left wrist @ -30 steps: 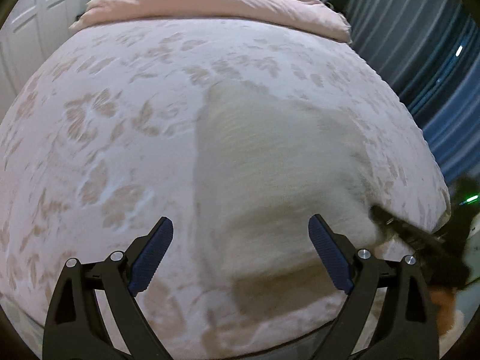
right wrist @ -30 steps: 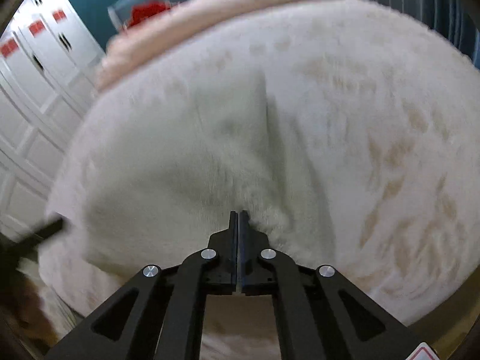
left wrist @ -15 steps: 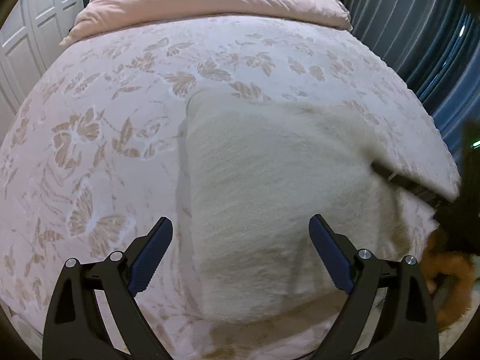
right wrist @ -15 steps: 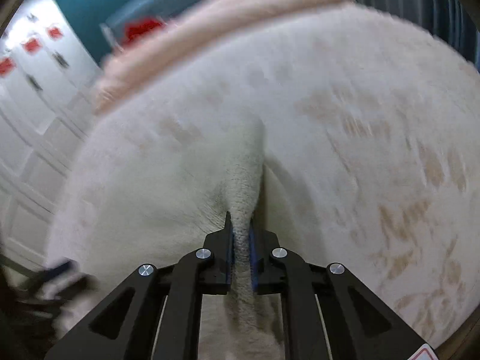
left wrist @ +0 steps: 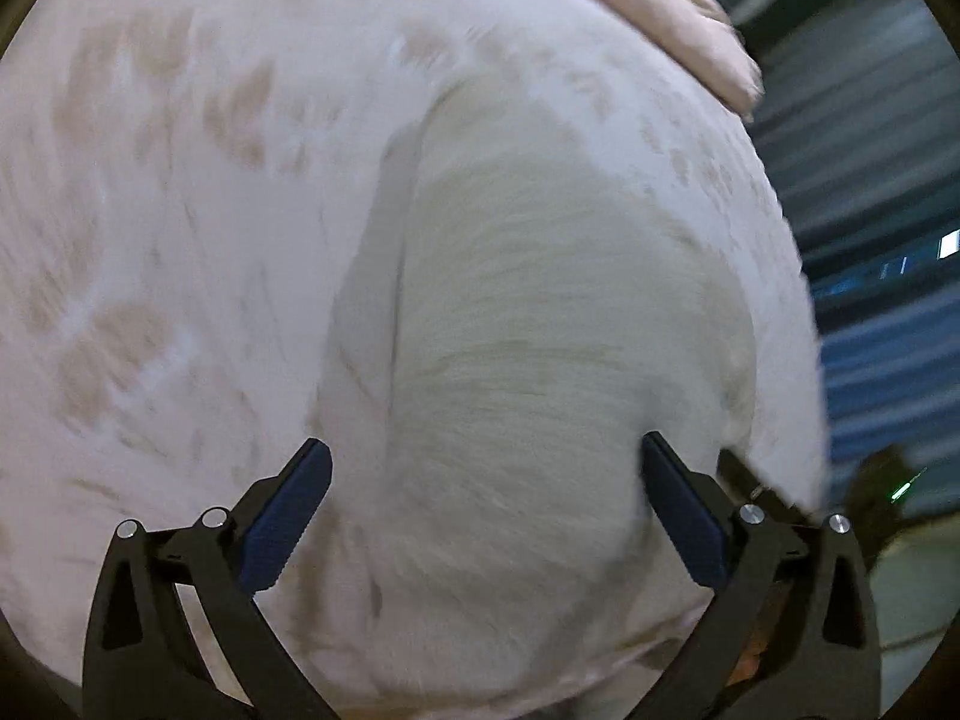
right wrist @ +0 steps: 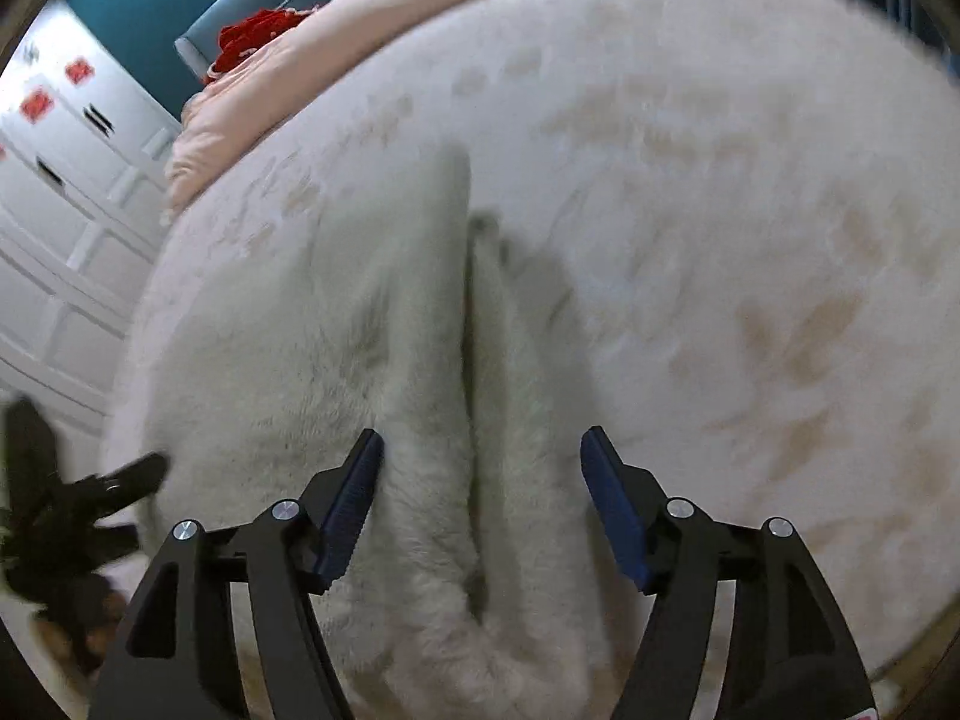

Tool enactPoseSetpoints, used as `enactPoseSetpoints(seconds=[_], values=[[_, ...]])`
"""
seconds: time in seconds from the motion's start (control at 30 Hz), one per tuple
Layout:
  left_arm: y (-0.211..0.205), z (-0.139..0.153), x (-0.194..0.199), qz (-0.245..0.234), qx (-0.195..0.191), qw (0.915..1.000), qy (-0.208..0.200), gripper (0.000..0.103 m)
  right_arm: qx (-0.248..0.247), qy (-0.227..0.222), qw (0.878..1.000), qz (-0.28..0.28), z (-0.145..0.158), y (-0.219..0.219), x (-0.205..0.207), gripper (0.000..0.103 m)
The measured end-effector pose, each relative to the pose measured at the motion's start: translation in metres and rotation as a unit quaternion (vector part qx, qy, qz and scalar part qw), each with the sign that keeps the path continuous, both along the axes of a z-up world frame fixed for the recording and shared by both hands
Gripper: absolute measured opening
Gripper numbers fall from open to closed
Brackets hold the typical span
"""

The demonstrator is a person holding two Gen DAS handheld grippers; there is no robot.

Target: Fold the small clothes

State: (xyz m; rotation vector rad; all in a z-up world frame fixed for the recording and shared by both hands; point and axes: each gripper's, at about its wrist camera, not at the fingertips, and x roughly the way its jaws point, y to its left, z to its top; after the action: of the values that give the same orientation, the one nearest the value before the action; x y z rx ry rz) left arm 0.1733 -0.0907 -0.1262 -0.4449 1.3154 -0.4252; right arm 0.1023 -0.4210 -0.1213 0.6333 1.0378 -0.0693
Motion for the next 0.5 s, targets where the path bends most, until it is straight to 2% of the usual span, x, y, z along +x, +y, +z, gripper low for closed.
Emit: enactPoseSetpoints(seconds=[0.07,0.1,0.13,0.17,0.2,0.27,0.33,0.37,0.5], values=[[0.004,-0.019,0.004,0.008,-0.049,0.9982,0.034,0.098,0.06,0.002,0.998,-0.01,-0.018,-0.004,0.001,0.076],[0.005,-0.025,0.005,0.009,-0.066,0.9968,0.043,0.098,0.077,-0.007,0.997,-0.021,-0.024,-0.005,0.003,0.073],[0.004,-0.028,0.006,0.007,-0.076,0.9961,0.044,0.098,0.082,-0.011,0.996,-0.018,-0.025,-0.003,0.005,0.05],[0.002,-0.025,0.007,-0.002,-0.078,0.9962,0.039,0.094,0.098,-0.014,0.995,-0.011,-0.025,-0.002,0.006,0.042],[0.0,-0.023,0.006,-0.01,-0.087,0.9954,0.037,0.07,0.125,-0.016,0.992,-0.016,-0.024,-0.002,0.008,0.037],[-0.005,-0.005,0.004,-0.025,-0.075,0.9966,0.024,0.059,0.108,-0.017,0.994,-0.017,-0.012,0.001,0.008,0.031],[-0.007,0.017,-0.002,-0.035,-0.068,0.9971,0.0,0.052,0.1,-0.048,0.994,-0.017,0.016,0.007,0.001,0.027],[-0.008,0.035,-0.007,-0.043,-0.064,0.9968,-0.02,0.052,0.101,-0.06,0.993,-0.018,0.027,0.009,-0.002,0.027],[-0.005,0.099,-0.026,-0.064,-0.074,0.9926,-0.072,0.052,0.068,-0.127,0.989,-0.024,0.105,0.027,-0.033,0.027]])
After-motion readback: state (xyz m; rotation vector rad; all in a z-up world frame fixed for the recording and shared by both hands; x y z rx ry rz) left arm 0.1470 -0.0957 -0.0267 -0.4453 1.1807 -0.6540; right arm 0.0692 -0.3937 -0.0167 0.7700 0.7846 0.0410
